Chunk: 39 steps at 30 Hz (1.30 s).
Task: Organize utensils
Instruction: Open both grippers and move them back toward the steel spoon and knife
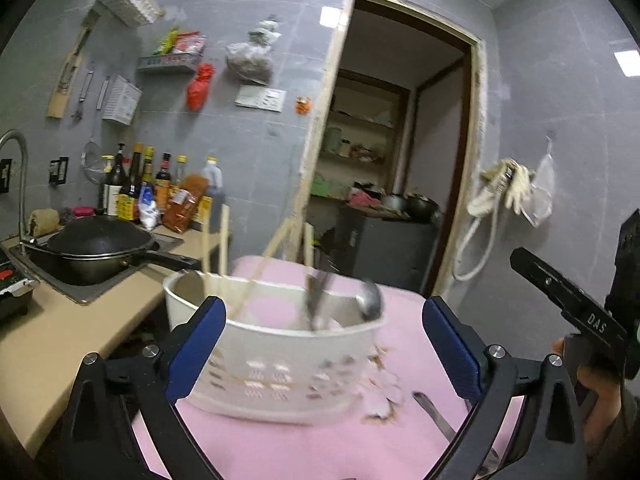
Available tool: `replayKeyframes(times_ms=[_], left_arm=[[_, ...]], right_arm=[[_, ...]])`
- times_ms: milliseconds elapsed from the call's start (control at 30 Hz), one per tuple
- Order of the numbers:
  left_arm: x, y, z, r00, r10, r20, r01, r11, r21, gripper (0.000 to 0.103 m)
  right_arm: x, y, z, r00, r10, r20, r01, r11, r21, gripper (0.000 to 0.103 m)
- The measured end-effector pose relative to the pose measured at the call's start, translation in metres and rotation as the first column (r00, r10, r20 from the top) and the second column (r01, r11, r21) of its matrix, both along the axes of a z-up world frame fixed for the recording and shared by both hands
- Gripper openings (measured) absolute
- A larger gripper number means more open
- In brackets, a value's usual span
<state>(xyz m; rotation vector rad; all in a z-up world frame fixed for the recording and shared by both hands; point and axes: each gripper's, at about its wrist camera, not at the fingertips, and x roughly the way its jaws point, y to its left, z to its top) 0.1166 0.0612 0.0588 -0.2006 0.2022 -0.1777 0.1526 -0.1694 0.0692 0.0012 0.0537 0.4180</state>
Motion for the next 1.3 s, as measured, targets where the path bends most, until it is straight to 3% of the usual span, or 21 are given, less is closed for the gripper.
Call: replayKeyframes(times_ms=[300, 500, 600, 700, 800, 1000, 1067, 1167, 1300], left_arm=[[0.0, -0.047, -0.019, 0.98, -0.143, -0.142, 0.148, 0.989, 0.026, 0.096], [0.007, -0.065, -0.035, 0.96, -0.154, -0.232, 0.171, 0.984, 0.053, 0.096], [0.016, -0.074, -0.047, 0.94, -0.166, -0.299, 0.19, 0.98, 0.054, 0.096], [0.026, -0.081, -0.054, 0.914, -0.184, -0.362, 0.215, 0.975, 0.047, 0.096], [0.035, -0.086, -0.059, 0.887, -0.205, -0.414, 0.241, 0.97, 0.037, 0.096], [0.052, -0.094, -0.068, 0.824, -0.237, -0.515, 0.288, 0.957, 0.02, 0.095], [0.057, -0.097, -0.071, 0.803, -0.246, -0.542, 0.303, 0.953, 0.016, 0.091], [0.061, -0.102, -0.073, 0.783, -0.247, -0.571, 0.319, 0.948, 0.026, 0.085], [0.066, -0.107, -0.078, 0.754, -0.247, -0.609, 0.336, 0.941, 0.034, 0.07]], right_arm=[[-0.013, -0.039, -0.024, 0.994, -0.073, -0.084, 0.062, 0.99, -0.125, 0.103], [-0.013, -0.062, -0.05, 0.974, -0.091, -0.208, 0.055, 0.983, -0.174, 0.103], [-0.012, -0.064, -0.06, 0.958, -0.11, -0.265, 0.05, 0.974, -0.22, 0.103], [-0.002, -0.063, -0.072, 0.928, -0.147, -0.344, 0.051, 0.961, -0.273, 0.103], [0.011, -0.068, -0.083, 0.895, -0.145, -0.422, 0.028, 0.963, -0.269, 0.099], [0.04, -0.069, -0.098, 0.82, -0.097, -0.565, -0.037, 0.975, -0.221, 0.074], [0.05, -0.065, -0.103, 0.797, -0.082, -0.598, -0.067, 0.973, -0.223, 0.064], [0.065, -0.058, -0.11, 0.759, -0.054, -0.649, -0.108, 0.972, -0.208, 0.062], [0.077, -0.046, -0.113, 0.751, -0.078, -0.656, -0.125, 0.959, -0.256, 0.06]])
